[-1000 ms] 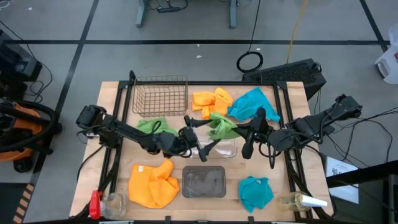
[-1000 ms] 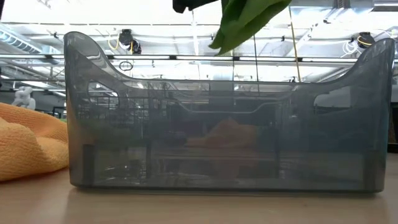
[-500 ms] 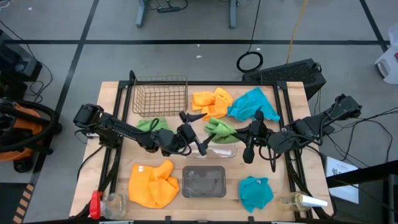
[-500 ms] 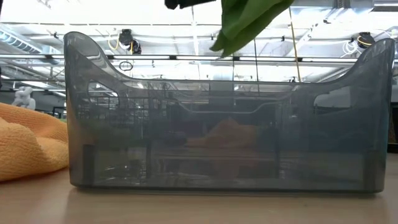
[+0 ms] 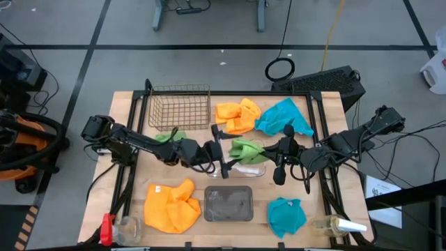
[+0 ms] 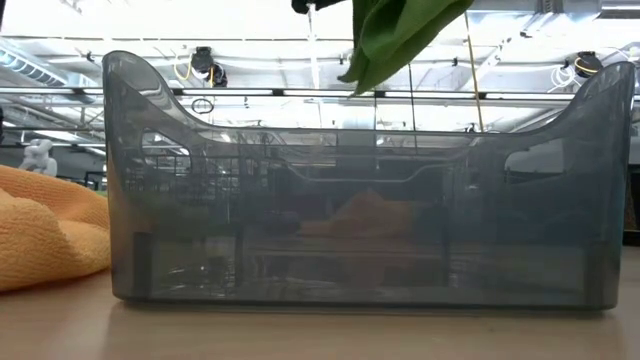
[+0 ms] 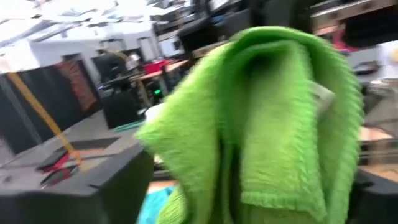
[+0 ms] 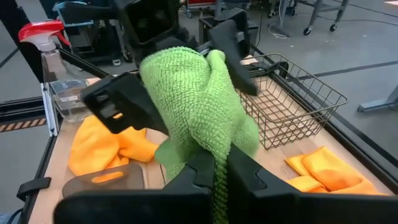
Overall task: Sort microfiber towel by color & place in baskets
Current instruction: Put the right green towel into the black transparent bin
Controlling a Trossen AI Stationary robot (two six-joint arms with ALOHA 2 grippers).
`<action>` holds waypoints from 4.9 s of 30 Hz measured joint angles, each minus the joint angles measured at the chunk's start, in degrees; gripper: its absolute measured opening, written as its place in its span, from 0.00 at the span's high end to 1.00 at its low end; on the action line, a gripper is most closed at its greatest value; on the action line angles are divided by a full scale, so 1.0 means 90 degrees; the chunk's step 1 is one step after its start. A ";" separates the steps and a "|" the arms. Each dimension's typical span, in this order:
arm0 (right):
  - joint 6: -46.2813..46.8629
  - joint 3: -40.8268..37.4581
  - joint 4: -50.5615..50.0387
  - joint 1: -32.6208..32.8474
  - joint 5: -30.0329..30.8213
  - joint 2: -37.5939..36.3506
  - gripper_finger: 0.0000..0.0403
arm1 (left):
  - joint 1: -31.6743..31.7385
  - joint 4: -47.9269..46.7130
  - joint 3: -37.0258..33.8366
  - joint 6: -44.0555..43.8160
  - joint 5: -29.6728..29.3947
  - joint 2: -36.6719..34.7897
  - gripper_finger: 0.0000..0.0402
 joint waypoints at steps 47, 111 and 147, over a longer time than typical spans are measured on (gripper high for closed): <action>0.0827 -0.0002 0.0056 0.1860 0.0734 0.1577 0.48 | -0.1733 -0.2539 -0.0002 -0.4133 0.2193 -0.0310 0.98; 0.0560 -0.0012 0.2662 0.1014 -0.1586 0.3819 0.64 | -0.1228 -0.3970 -0.0002 -0.3795 0.1836 0.0809 0.55; 0.0753 -0.0007 0.2583 0.0233 -0.2173 0.4845 1.00 | -0.1775 -0.5057 -0.0002 -0.3810 0.0640 -0.0282 0.40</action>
